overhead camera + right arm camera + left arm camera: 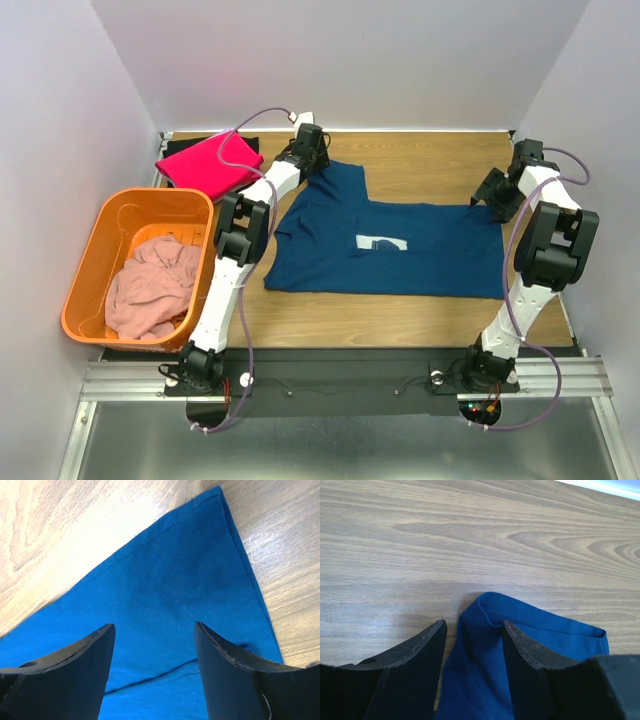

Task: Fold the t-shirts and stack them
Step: Fold the tshirt

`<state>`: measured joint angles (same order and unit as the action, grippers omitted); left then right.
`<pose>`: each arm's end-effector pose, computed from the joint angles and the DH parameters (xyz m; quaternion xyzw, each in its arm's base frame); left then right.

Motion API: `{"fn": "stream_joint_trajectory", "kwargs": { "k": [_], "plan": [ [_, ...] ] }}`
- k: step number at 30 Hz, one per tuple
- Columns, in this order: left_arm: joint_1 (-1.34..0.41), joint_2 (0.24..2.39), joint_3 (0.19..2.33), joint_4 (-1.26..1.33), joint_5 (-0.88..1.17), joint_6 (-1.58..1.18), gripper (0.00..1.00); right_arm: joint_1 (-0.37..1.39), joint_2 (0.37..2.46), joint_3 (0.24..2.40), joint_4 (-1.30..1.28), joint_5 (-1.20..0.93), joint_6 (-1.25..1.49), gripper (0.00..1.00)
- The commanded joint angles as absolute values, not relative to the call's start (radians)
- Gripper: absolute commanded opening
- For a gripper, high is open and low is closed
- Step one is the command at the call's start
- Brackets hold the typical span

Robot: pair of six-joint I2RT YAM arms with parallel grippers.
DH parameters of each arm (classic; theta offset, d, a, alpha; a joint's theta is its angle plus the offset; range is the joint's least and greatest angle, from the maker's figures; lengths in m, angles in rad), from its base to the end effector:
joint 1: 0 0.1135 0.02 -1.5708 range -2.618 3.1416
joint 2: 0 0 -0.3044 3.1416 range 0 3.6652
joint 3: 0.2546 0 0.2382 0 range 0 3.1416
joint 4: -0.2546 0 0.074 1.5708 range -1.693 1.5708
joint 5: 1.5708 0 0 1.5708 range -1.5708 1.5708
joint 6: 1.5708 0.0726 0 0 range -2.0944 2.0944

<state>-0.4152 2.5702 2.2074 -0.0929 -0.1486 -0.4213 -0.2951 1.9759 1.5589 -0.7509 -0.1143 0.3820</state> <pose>0.5934 -0.2498 0.1882 -0.0419 0.8461 -0.1568 0.5077 0.4160 -0.1178 0.2203 0.3141 0.9264 0.0646 0.1971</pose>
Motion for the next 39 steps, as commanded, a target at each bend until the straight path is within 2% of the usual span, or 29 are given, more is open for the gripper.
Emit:
{"fn": "stream_joint_trajectory", "kwargs": {
  "k": [1, 10, 14, 17, 20, 21, 23, 26, 33, 39],
  "plan": [
    [-0.410, 2.562, 2.258, -0.049, -0.195, -0.419, 0.58, -0.299, 1.936, 1.571, -0.735, -0.127, 0.379, 0.70],
    [-0.407, 2.588, 2.293, -0.045, -0.180, -0.419, 0.58, -0.307, 1.925, 1.540, -0.735, -0.115, 0.388, 0.70],
    [-0.407, 2.609, 2.315, -0.040, -0.117, -0.419, 0.47, -0.350, 1.954, 1.546, -0.730, -0.127, 0.399, 0.70],
    [-0.407, 2.623, 2.326, -0.041, -0.068, -0.419, 0.45, -0.370, 1.973, 1.571, -0.729, -0.101, 0.387, 0.70],
    [-0.407, 2.619, 2.298, -0.025, -0.043, -0.431, 0.35, -0.391, 2.003, 1.603, -0.724, -0.097, 0.388, 0.70],
    [-0.407, 2.615, 2.289, -0.020, -0.037, -0.436, 0.26, -0.396, 2.011, 1.614, -0.724, -0.095, 0.388, 0.70],
    [-0.407, 2.603, 2.257, -0.006, -0.018, -0.442, 0.18, -0.403, 2.031, 1.650, -0.726, -0.087, 0.388, 0.70],
    [-0.407, 2.594, 2.227, 0.017, -0.006, -0.456, 0.00, -0.407, 2.062, 1.710, -0.726, -0.078, 0.385, 0.70],
    [-0.405, 2.566, 2.204, 0.043, 0.054, -0.474, 0.00, -0.407, 2.178, 1.812, -0.723, -0.087, 0.405, 0.70],
    [-0.405, 2.559, 2.201, 0.051, 0.074, -0.494, 0.00, -0.407, 2.195, 1.799, -0.719, -0.094, 0.394, 0.68]
  ]
}}
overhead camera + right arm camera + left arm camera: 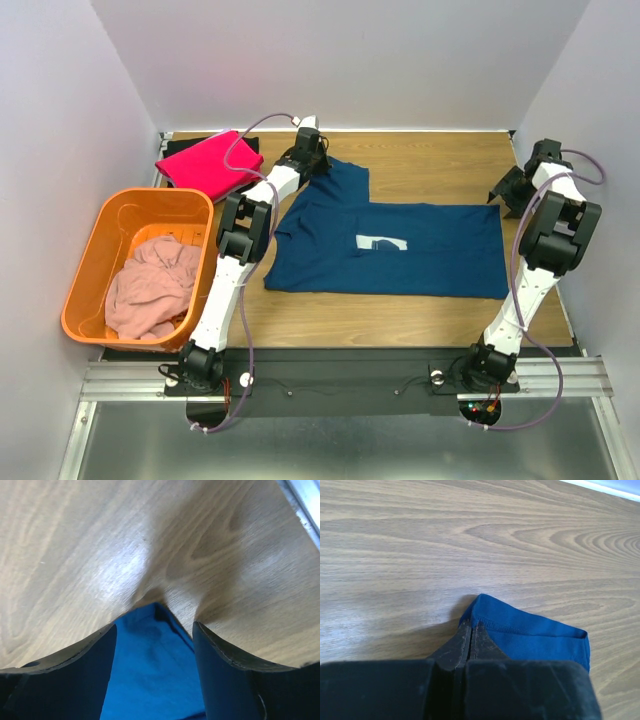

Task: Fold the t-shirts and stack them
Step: Fold the tshirt

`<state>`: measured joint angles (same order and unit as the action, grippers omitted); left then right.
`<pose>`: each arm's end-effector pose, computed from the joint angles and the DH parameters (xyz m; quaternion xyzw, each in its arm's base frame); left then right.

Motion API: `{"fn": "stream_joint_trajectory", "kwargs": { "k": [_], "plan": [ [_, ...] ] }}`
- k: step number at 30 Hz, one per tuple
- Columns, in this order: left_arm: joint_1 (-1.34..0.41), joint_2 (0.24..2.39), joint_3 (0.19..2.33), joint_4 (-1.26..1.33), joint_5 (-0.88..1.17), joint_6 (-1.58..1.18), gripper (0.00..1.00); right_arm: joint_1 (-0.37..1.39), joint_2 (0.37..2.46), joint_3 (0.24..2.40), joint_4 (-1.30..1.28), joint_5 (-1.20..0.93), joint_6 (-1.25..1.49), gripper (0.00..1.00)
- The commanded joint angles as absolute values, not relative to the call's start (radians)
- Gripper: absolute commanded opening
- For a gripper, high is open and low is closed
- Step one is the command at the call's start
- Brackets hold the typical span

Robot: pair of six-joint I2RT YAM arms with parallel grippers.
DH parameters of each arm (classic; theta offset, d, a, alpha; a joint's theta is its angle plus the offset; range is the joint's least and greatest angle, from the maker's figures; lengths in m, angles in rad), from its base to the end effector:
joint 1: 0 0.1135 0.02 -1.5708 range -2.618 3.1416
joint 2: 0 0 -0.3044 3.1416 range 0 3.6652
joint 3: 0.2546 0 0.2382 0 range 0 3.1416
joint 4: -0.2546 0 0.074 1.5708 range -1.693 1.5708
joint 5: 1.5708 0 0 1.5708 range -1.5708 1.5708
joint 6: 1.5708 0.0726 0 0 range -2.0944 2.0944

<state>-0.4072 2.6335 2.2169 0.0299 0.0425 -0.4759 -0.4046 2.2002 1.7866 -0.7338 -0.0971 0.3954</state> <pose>0.6018 -0.2629 0.1679 -0.0166 0.8295 -0.2544 0.4969 0.4573 -0.1882 0.1885 0.3709 0.9034 0.0465 0.2101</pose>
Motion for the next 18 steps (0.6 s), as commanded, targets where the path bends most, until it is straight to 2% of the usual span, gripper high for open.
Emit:
{"fn": "stream_joint_trajectory", "kwargs": {
  "k": [1, 5, 8, 14, 18],
  "plan": [
    [-0.405, 2.557, 2.198, 0.051, 0.075, -0.495, 0.00, -0.407, 2.194, 1.796, -0.719, -0.094, 0.390, 0.67],
    [-0.405, 2.551, 2.191, 0.054, 0.078, -0.500, 0.00, -0.407, 2.197, 1.775, -0.706, -0.095, 0.385, 0.64],
    [-0.405, 2.545, 2.181, 0.054, 0.080, -0.495, 0.00, -0.407, 2.207, 1.764, -0.693, -0.095, 0.385, 0.48],
    [-0.403, 2.530, 2.166, 0.055, 0.078, -0.488, 0.00, -0.407, 2.224, 1.753, -0.680, -0.089, 0.373, 0.29],
    [-0.399, 2.522, 2.166, 0.069, 0.103, -0.500, 0.00, -0.407, 2.221, 1.755, -0.680, -0.097, 0.365, 0.09]
  ]
}}
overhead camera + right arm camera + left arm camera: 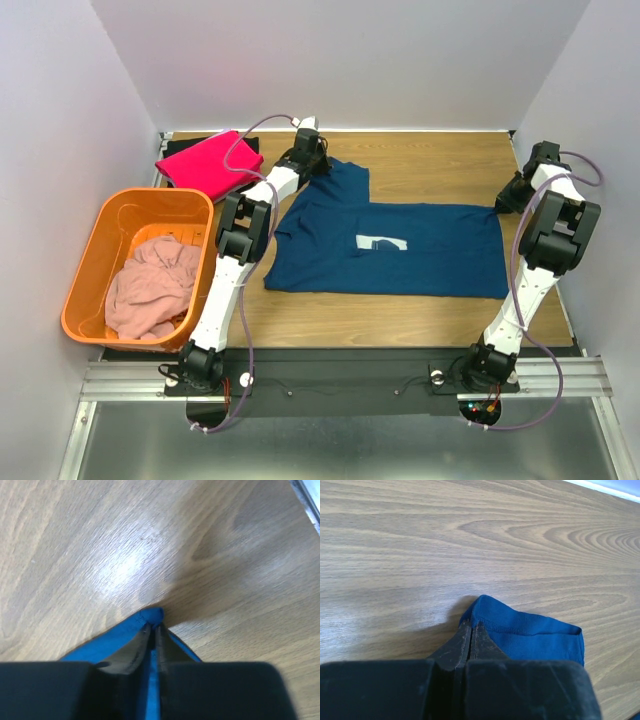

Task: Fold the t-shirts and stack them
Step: Fold the tshirt

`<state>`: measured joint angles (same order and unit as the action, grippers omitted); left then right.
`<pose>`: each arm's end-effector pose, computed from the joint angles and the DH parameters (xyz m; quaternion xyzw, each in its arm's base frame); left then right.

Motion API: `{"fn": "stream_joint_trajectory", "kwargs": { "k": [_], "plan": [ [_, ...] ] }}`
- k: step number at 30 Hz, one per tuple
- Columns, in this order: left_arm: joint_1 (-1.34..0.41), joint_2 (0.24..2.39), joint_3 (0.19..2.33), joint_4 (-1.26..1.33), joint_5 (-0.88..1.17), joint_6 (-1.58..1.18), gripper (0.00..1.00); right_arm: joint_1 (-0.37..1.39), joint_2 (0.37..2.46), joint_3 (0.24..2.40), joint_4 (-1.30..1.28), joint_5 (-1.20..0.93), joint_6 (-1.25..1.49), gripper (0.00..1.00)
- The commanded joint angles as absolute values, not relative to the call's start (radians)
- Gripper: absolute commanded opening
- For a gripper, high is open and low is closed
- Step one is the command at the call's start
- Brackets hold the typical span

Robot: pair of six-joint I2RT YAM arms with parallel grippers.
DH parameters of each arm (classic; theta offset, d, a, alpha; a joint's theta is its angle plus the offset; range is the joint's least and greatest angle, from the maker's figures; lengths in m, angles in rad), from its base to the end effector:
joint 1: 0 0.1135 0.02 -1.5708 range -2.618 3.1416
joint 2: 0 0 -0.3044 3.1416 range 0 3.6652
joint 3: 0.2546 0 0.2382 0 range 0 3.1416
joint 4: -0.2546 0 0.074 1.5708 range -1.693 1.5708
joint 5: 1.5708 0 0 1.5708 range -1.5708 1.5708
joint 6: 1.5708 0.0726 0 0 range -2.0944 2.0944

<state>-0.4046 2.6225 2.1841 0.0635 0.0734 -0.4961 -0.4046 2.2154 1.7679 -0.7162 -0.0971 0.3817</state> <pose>0.5998 -0.2626 0.1674 -0.0171 0.8260 -0.2722 0.4933 0.4574 -0.1882 0.1768 0.3657 0.9073 0.0452 0.2024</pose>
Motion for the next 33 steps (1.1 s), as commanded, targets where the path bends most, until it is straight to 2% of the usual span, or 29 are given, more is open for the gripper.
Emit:
{"fn": "stream_joint_trajectory", "kwargs": {
  "k": [1, 5, 13, 33],
  "plan": [
    [-0.397, 2.519, 2.166, 0.078, 0.110, -0.503, 0.00, -0.407, 2.217, 1.755, -0.680, -0.097, 0.364, 0.03],
    [-0.370, 2.467, 2.134, 0.121, 0.153, -0.525, 0.00, -0.407, 2.184, 1.755, -0.680, -0.100, 0.348, 0.01],
    [-0.359, 2.274, 1.875, 0.288, 0.273, -0.535, 0.00, -0.407, 2.042, 1.646, -0.670, -0.098, 0.327, 0.01],
    [-0.370, 1.797, 1.284, 0.360, 0.285, -0.494, 0.00, -0.405, 1.666, 1.238, -0.597, -0.091, 0.328, 0.00]
  ]
}}
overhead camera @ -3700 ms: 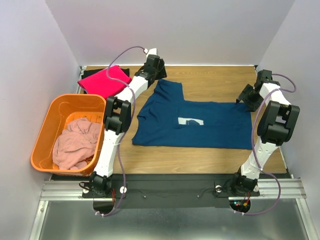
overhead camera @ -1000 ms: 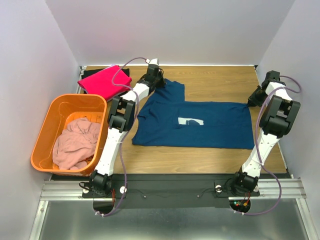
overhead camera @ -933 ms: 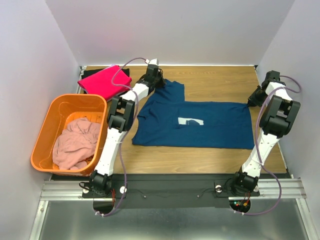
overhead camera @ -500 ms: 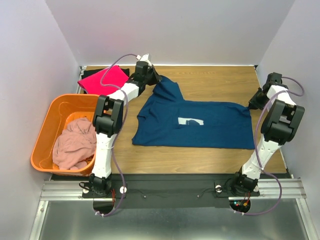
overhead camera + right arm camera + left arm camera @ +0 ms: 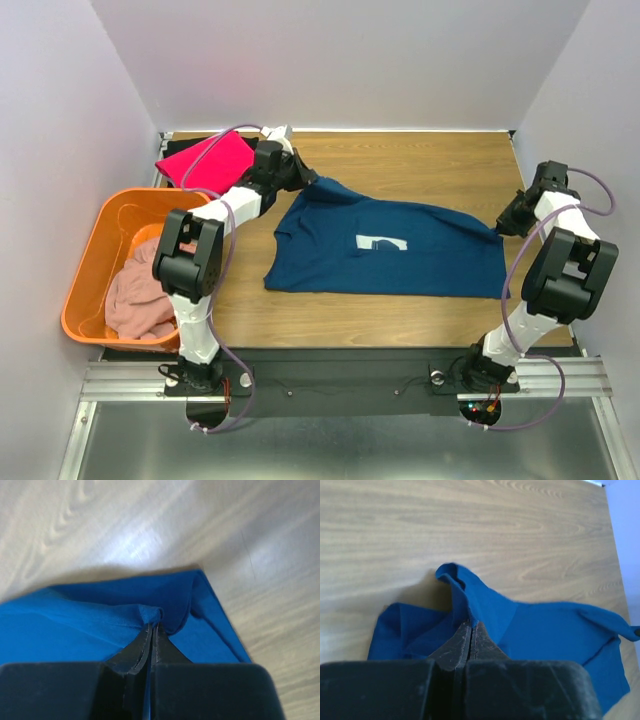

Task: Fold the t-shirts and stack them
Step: Fold the tshirt

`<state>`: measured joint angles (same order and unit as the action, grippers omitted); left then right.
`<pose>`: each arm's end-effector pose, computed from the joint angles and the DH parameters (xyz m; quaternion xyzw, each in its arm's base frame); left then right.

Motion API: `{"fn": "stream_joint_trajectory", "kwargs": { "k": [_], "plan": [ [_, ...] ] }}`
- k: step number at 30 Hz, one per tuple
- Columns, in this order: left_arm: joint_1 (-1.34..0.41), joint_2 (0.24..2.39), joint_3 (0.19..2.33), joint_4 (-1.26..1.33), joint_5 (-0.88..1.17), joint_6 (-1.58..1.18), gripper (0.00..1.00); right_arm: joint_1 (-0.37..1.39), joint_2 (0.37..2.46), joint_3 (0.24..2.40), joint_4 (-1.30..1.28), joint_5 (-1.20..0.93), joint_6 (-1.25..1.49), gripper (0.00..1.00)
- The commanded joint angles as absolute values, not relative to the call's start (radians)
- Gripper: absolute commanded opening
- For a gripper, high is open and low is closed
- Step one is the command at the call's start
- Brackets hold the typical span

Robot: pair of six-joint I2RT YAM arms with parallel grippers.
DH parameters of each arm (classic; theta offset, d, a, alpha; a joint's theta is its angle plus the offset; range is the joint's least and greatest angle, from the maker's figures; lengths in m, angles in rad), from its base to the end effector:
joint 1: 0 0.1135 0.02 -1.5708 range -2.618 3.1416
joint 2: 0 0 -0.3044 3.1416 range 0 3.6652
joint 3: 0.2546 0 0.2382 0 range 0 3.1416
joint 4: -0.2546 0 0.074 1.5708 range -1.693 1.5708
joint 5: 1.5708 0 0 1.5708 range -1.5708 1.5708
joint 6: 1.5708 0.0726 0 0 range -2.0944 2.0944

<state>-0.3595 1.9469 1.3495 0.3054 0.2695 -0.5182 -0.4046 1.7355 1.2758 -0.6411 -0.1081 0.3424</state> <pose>0.4556 -0.1919 0.2751 0.0169 0.7990 -0.3488 0.4895 0.3426 -0.1382 0.2349 0.3426 0.9087 0.0453 0.2340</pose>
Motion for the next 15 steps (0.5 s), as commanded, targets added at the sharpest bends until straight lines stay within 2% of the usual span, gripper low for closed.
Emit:
{"fn": "stream_joint_trajectory", "kwargs": {
  "k": [1, 15],
  "plan": [
    [-0.376, 1.775, 1.235, 0.359, 0.287, -0.491, 0.00, -0.405, 1.658, 1.229, -0.595, -0.089, 0.328, 0.01],
    [-0.448, 1.350, 0.833, 0.325, 0.192, -0.495, 0.00, -0.405, 1.560, 1.160, -0.586, -0.048, 0.321, 0.01]
  ]
}}
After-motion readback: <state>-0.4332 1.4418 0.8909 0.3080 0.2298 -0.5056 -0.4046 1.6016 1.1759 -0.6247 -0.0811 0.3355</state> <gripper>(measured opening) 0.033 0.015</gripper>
